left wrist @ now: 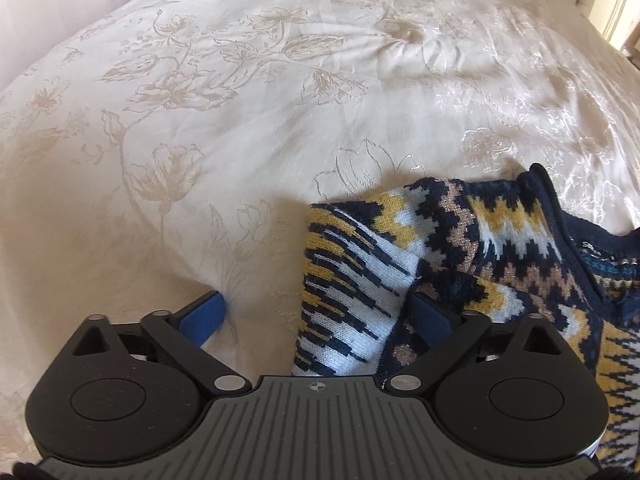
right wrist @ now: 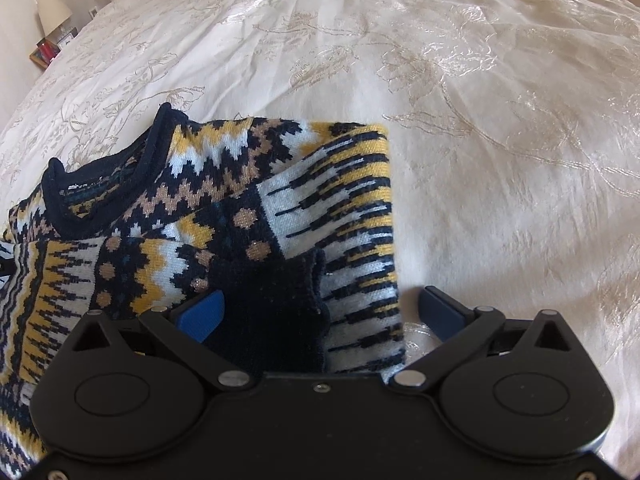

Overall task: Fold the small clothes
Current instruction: 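Open both tools and withdraw them from the folded sweater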

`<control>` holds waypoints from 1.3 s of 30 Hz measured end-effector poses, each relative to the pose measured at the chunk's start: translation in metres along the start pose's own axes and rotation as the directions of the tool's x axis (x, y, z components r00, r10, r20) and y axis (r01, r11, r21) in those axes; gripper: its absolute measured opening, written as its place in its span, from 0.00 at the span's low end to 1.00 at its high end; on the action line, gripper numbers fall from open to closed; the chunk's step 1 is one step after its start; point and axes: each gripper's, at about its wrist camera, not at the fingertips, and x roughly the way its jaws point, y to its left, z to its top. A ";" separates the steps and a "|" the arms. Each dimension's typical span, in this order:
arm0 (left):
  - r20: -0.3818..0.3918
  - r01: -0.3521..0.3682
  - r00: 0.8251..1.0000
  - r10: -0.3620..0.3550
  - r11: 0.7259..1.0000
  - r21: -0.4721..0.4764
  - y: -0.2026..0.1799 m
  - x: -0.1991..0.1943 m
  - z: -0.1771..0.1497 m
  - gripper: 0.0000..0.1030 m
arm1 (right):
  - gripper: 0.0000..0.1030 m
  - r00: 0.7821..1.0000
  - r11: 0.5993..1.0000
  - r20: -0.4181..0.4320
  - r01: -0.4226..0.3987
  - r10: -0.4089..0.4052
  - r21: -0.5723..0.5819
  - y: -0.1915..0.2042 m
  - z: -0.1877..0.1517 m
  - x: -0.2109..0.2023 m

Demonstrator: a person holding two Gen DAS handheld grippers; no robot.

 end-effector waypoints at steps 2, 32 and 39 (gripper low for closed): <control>-0.012 -0.006 1.000 0.006 1.000 0.002 0.001 -0.009 -0.001 0.83 | 1.00 1.000 1.000 -0.023 -0.008 0.008 0.001 -0.002 0.004 -0.003; -0.107 0.155 0.986 -0.131 0.952 0.262 0.044 -0.171 -0.223 0.79 | 0.96 0.993 1.000 -0.121 -0.015 0.014 -0.001 0.037 -0.191 -0.142; -0.122 0.161 0.983 -0.136 0.960 0.229 0.044 -0.187 -0.270 0.79 | 0.96 0.991 0.998 -0.127 -0.046 0.042 -0.035 0.042 -0.228 -0.157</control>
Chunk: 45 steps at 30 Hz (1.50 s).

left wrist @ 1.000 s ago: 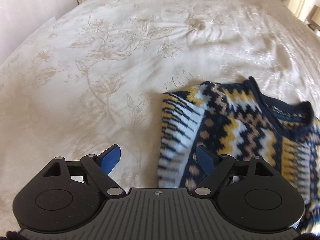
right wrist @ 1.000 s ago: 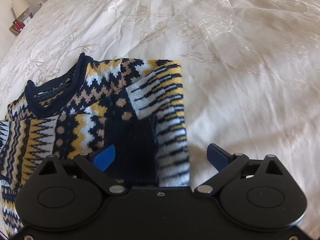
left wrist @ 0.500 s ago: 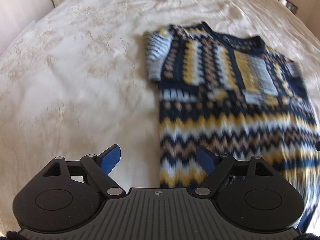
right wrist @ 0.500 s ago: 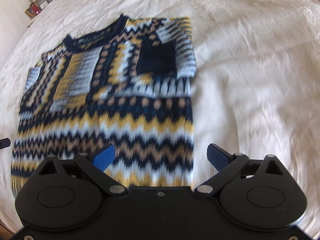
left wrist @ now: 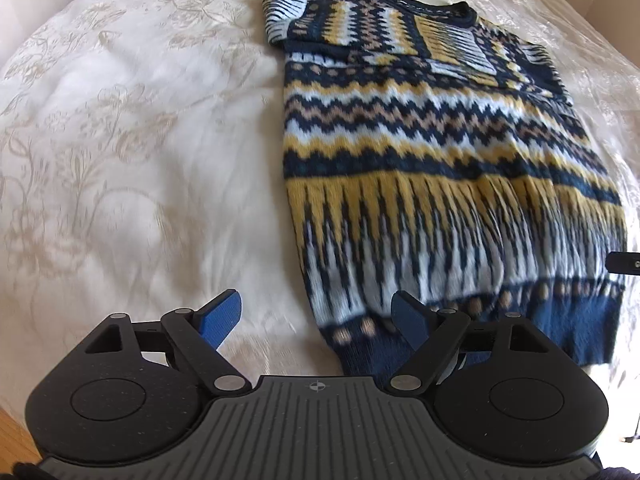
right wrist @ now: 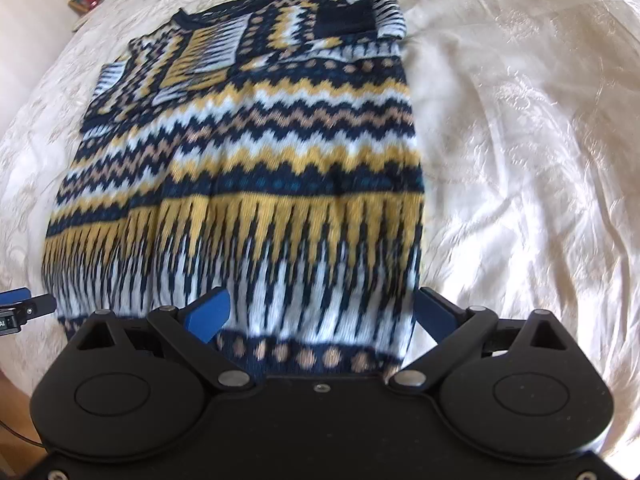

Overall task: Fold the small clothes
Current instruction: 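Open both tools and withdraw them from the folded sweater, then move both tools to the navy ribbed hem of the sweater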

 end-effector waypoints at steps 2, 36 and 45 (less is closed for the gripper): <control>0.002 -0.006 1.000 0.006 1.000 -0.003 -0.006 -0.002 -0.010 0.79 | 0.96 1.000 1.000 0.000 -0.020 0.020 -0.021 0.001 -0.010 -0.001; -0.013 0.031 0.999 -0.032 0.998 -0.055 -0.020 0.019 -0.047 0.77 | 0.96 0.996 0.990 -0.004 -0.094 0.094 -0.102 -0.005 -0.075 0.007; -0.025 0.134 0.990 -0.135 0.990 -0.041 -0.023 0.032 -0.038 0.37 | 0.78 0.994 0.992 -0.044 -0.101 0.098 -0.073 -0.007 -0.068 0.019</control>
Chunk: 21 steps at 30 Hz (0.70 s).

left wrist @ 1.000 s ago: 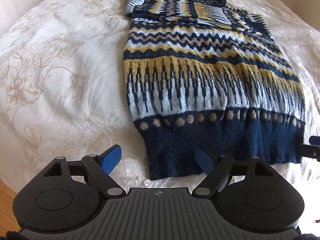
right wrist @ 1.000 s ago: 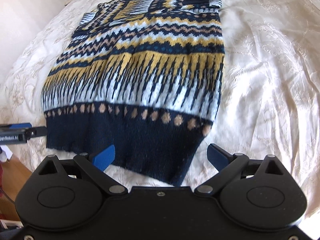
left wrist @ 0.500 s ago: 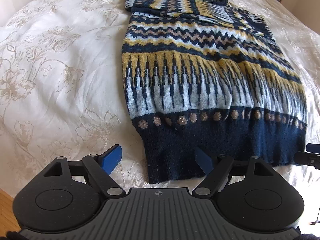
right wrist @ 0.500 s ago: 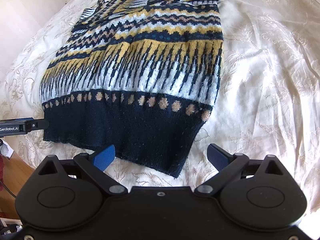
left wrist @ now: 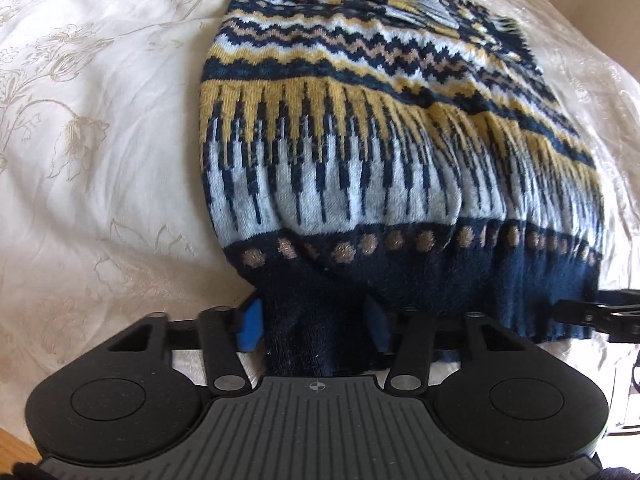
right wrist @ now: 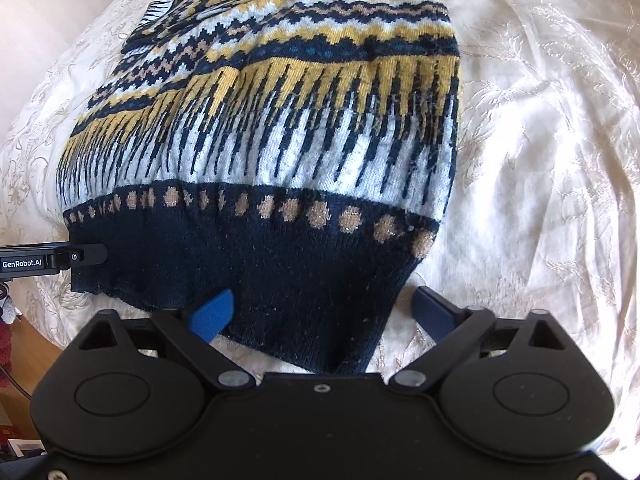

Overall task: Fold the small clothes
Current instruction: 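Move both tools to the navy ribbed hem of the sweater, then grasp the hem with both tools and lift it toward the collar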

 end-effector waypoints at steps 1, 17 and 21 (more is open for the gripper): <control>-0.003 0.013 1.000 -0.013 1.000 -0.006 0.001 -0.001 0.001 0.21 | 0.59 1.000 1.000 -0.013 -0.006 0.006 0.012 -0.001 0.001 0.000; 0.249 0.190 0.955 -0.159 0.976 -0.104 0.004 -0.100 0.078 0.10 | 0.14 0.961 0.964 0.201 -0.221 0.189 0.148 -0.006 0.052 -0.091; 0.322 0.203 0.933 -0.163 0.974 -0.096 0.004 -0.105 0.121 0.10 | 0.14 0.935 0.950 0.304 -0.247 0.182 0.191 -0.012 0.092 -0.102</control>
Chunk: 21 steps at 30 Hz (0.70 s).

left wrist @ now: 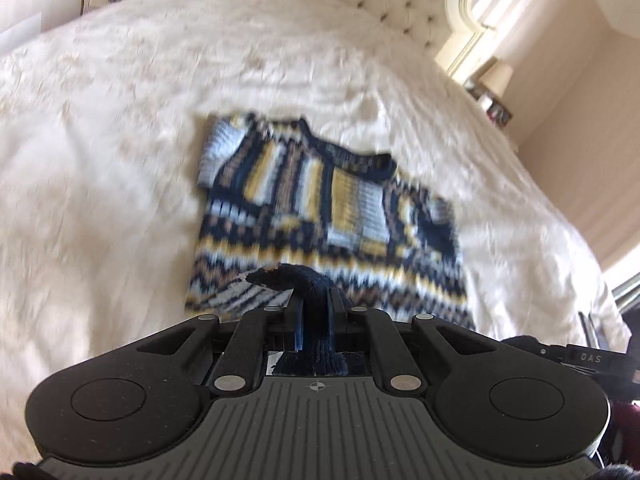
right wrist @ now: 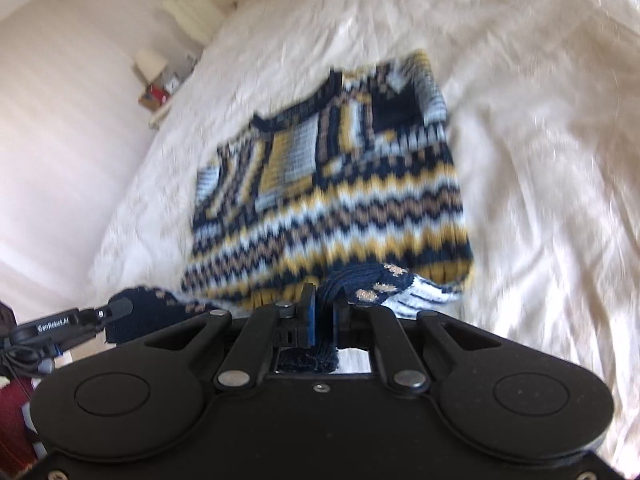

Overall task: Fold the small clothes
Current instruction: 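Grasp the hem with both tools and lift it toward the collar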

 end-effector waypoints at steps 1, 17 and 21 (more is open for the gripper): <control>0.018 0.004 1.000 -0.004 1.000 0.008 0.000 0.003 0.011 0.10 | 0.14 1.000 1.000 0.021 -0.005 0.005 0.007 0.001 0.011 0.002; 0.088 -0.027 0.996 0.026 1.000 0.007 0.029 0.095 0.139 0.04 | 0.14 0.987 0.996 0.138 0.080 -0.085 0.045 0.001 0.146 0.082; -0.022 -0.039 0.999 0.039 0.999 0.008 0.037 0.126 0.141 0.09 | 0.14 0.990 0.994 0.099 0.103 -0.104 0.021 -0.004 0.163 0.111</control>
